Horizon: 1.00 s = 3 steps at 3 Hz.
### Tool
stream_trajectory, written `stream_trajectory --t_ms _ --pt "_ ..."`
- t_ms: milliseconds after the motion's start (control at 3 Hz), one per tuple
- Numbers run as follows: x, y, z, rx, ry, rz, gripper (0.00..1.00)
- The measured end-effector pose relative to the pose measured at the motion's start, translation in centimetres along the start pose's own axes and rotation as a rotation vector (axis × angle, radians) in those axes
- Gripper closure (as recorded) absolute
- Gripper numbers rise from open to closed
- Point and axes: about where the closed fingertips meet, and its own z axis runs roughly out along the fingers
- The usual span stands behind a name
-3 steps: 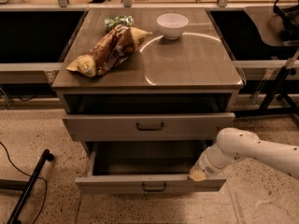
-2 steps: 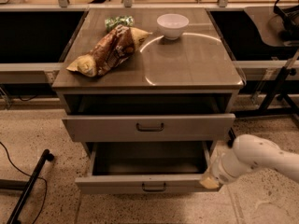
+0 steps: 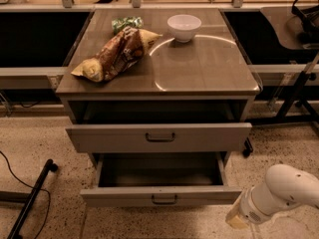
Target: Close middle drawer
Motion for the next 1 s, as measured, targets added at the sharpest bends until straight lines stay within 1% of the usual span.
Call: stream_trajectory --t_ms 333,667,1000 --pt "1.4 1.6 3.6 -0.059 0.039 0.0 1.0" --pt "2.0 1.8 6.9 -0.097 0.033 0.005 1.0" --pt "2.3 1.4 8.8 -0.071 -0.007 0.042 1.0"
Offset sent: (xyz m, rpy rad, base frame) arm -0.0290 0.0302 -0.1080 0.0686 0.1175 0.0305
